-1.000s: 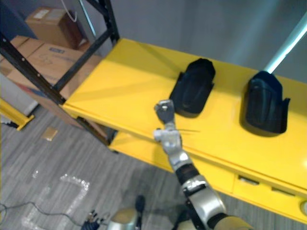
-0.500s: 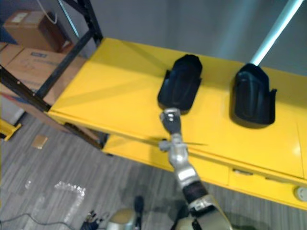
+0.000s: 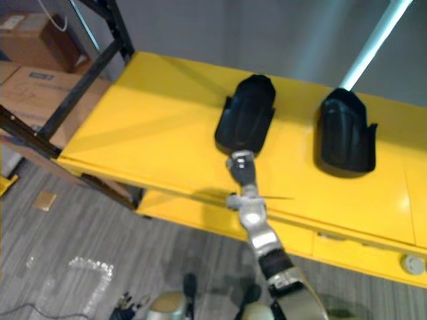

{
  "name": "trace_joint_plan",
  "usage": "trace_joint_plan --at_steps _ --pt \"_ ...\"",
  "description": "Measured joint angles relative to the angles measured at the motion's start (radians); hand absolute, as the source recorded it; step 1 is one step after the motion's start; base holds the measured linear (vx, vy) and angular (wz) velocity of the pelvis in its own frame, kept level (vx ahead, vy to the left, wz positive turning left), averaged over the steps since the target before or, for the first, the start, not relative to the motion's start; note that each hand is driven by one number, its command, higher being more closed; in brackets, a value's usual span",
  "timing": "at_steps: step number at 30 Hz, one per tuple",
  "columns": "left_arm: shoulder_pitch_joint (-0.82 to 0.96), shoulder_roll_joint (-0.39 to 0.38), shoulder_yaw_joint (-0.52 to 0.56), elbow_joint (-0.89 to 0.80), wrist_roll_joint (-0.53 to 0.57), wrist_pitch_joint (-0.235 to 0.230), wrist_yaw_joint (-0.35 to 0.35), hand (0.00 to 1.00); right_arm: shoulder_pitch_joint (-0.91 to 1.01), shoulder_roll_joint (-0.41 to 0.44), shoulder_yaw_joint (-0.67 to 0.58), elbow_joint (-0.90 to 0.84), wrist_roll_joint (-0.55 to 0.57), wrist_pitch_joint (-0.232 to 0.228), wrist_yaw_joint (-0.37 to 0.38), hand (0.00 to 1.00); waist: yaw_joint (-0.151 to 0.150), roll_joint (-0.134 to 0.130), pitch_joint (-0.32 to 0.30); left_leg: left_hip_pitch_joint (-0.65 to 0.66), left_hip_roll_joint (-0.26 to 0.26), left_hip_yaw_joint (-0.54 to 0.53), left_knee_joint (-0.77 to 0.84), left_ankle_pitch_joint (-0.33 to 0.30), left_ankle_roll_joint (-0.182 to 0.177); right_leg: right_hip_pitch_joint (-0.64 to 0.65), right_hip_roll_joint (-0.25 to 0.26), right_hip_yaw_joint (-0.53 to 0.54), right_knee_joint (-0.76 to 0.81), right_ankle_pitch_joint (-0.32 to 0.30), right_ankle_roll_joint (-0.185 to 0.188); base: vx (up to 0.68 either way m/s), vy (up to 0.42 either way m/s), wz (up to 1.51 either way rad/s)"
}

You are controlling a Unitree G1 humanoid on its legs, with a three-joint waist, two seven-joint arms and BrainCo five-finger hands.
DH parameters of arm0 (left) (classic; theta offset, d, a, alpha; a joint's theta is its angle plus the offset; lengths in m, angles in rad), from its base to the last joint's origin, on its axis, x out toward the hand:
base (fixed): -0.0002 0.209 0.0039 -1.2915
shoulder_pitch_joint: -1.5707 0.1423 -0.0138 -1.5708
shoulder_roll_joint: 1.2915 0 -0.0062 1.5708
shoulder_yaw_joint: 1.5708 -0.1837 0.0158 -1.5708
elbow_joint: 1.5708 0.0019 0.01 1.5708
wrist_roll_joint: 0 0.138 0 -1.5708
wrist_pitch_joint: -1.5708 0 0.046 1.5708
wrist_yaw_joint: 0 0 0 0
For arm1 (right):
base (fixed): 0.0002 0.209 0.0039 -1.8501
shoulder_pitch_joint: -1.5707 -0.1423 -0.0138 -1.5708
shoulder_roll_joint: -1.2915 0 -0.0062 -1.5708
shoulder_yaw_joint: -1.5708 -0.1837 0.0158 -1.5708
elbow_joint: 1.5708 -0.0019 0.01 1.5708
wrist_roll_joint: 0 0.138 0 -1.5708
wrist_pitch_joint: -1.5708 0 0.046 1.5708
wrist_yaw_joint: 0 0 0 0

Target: Walk over and take plastic housings, then place them on the shelf

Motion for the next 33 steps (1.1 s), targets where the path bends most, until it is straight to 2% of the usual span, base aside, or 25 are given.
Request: trace_joint_plan --at_steps 15,18,19,21,22,24,26,29,31,32,33 --pt "-0.001 -0.001 0.0 -0.001 0.003 0.002 0.006 0.0 -0.052 0.004 -0.021 0.053 0.001 -0.002 -0.042 1.0 0.004 0.0 0.0 0.002 -0.006 -0.022 -0.035 0.03 0.002 -0.002 -0.001 -0.022 -0.002 0.002 0.003 0.0 0.004 0.05" --pt "-0.001 -0.001 0.001 -0.001 0.008 0.003 0.006 0.0 0.015 0.006 -0.016 -0.064 0.001 -0.003 -0.046 1.0 0.002 -0.001 -0.001 0.003 -0.006 -0.016 -0.036 0.029 0.002 -0.002 0.0 -0.014 -0.008 0.004 0.004 0.01 0.007 -0.06" --pt "-0.001 -0.001 0.003 0.001 0.016 0.003 0.006 0.0 0.091 0.013 -0.005 -0.18 -0.007 -0.016 -0.047 0.0 -0.003 -0.004 -0.003 0.007 -0.005 0.0 -0.037 0.028 0.001 -0.004 0.002 0.0 -0.015 0.007 0.007 0.03 0.012 -0.21" --pt "-0.001 -0.001 0.005 0.01 0.028 0.005 0.006 0.0 0.167 0.012 0.015 -0.297 -0.015 -0.033 -0.046 0.0 -0.019 -0.01 -0.006 0.017 -0.001 0.025 -0.037 0.021 -0.002 -0.006 0.007 0.025 -0.018 0.009 0.007 0.03 0.012 -0.46" --pt "0.0 0.002 0.01 0.028 0.053 0.012 0.006 0.0 0.251 0.005 0.021 -0.421 -0.035 -0.049 -0.045 0.0 -0.028 -0.022 -0.023 0.026 0.007 0.064 -0.037 0.008 -0.008 -0.02 0.015 0.064 -0.019 0.012 0.003 0.04 0.008 -0.66" --pt "0.0 0.012 0.016 0.054 0.055 0.015 0.006 0.0 0.33 -0.013 0.01 -0.542 -0.04 -0.071 -0.046 0.0 -0.056 -0.041 -0.037 0.044 0.014 0.1 -0.037 -0.003 -0.012 -0.022 0.024 0.099 -0.021 0.013 0.002 0.05 -0.001 -0.71" --pt "0.001 0.029 0.018 0.095 0.06 0.018 0.006 0.0 0.441 -0.037 -0.074 -0.671 -0.042 -0.084 -0.078 0.0 -0.098 -0.066 -0.075 0.062 0.023 0.151 -0.037 -0.022 -0.018 -0.026 0.037 0.149 -0.026 0.014 0.0 0.04 -0.005 -0.74" --pt "-0.003 0.046 0.018 0.128 0.093 0.019 0.006 0.0 0.552 -0.043 -0.265 -0.719 -0.055 -0.087 -0.157 0.0 -0.143 -0.088 -0.118 0.083 0.03 0.218 -0.026 -0.045 -0.023 -0.039 0.049 0.214 -0.031 0.02 -0.005 0.06 0.006 -0.71" --pt "-0.011 0.041 0.018 0.144 0.095 0.022 0.005 0.0 0.664 -0.044 -0.441 -0.705 -0.016 -0.057 -0.215 0.0 -0.18 -0.076 -0.13 0.126 0.031 0.293 -0.013 -0.071 -0.025 -0.039 0.058 0.287 -0.03 0.024 -0.001 0.04 0.032 -0.85" --pt "-0.012 0.04 0.018 0.147 0.095 0.022 0.005 0.0 0.678 -0.043 -0.457 -0.702 -0.009 -0.054 -0.22 0.0 -0.184 -0.072 -0.134 0.128 0.031 0.304 -0.013 -0.074 -0.026 -0.04 0.059 0.296 -0.03 0.024 -0.001 -0.01 0.035 -0.81" --pt "-0.012 0.035 0.016 0.149 0.095 0.022 0.004 0.0 0.734 -0.043 -0.506 -0.683 0.004 -0.044 -0.235 0.0 -0.208 -0.06 -0.151 0.132 0.032 0.333 -0.004 -0.087 -0.028 -0.054 0.063 0.324 -0.026 0.024 0.0 0.02 0.023 -0.66"
